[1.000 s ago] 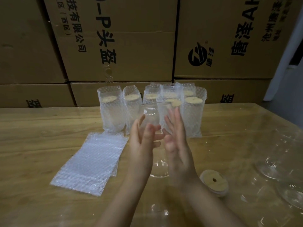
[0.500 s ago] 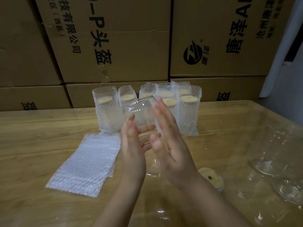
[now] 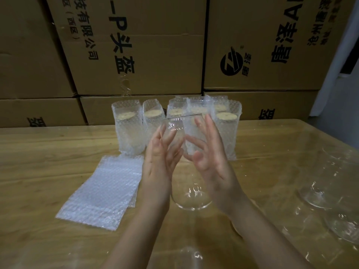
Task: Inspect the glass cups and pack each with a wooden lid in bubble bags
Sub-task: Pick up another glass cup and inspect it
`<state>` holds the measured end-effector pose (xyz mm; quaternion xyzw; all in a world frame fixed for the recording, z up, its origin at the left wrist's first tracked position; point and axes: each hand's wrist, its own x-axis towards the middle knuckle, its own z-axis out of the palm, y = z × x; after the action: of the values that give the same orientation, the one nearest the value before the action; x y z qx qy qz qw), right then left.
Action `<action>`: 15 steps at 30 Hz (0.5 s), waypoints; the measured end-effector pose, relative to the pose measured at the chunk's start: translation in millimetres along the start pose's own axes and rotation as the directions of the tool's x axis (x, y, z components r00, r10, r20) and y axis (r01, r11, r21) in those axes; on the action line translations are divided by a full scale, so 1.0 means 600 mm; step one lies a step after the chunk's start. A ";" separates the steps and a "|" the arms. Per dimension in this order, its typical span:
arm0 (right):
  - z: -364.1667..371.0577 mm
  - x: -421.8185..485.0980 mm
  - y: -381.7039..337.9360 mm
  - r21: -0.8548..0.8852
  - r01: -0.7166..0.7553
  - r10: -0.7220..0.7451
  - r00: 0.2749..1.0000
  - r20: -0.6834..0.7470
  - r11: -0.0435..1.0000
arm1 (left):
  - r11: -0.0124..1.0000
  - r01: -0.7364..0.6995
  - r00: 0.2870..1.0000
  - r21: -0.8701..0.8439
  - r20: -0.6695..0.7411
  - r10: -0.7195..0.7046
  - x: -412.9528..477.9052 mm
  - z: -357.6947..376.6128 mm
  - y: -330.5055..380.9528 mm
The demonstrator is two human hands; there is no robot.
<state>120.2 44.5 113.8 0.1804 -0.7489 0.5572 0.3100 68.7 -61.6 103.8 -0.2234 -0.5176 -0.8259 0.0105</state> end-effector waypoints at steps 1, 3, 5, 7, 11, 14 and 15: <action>0.004 -0.006 -0.001 -0.066 0.067 -0.069 0.997 -0.029 0.996 | 1.000 0.000 1.000 0.012 -0.018 0.001 0.000 0.000 0.001; 0.012 -0.010 -0.001 -0.199 0.205 -0.224 0.971 -0.078 0.958 | 1.000 -0.003 0.999 0.023 -0.045 0.004 -0.010 0.007 -0.001; 0.019 -0.007 -0.004 -0.241 0.235 -0.267 0.958 -0.107 0.942 | 0.999 -0.035 0.998 0.026 -0.060 0.036 -0.026 0.021 -0.002; 0.022 -0.008 -0.006 -0.257 0.203 -0.239 0.964 -0.119 0.945 | 0.998 -0.059 0.996 0.002 -0.071 0.059 -0.035 0.030 -0.004; 0.023 -0.011 -0.013 0.106 -0.008 0.022 0.991 -0.129 0.994 | 0.966 -0.211 0.977 0.150 0.002 0.213 -0.038 0.027 -0.009; 0.010 -0.005 -0.003 0.311 -0.240 0.268 0.962 -0.050 0.920 | 0.929 -0.309 0.951 0.204 0.060 0.303 -0.035 0.018 -0.010; 0.004 -0.004 0.001 0.342 -0.321 0.340 0.940 0.005 0.883 | 0.907 -0.354 0.935 0.229 0.106 0.338 -0.034 0.016 -0.009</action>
<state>120.8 42.0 111.1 0.0851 -0.6533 0.7265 0.1953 89.2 -55.5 95.1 -0.3348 -0.5676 -0.7332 0.1676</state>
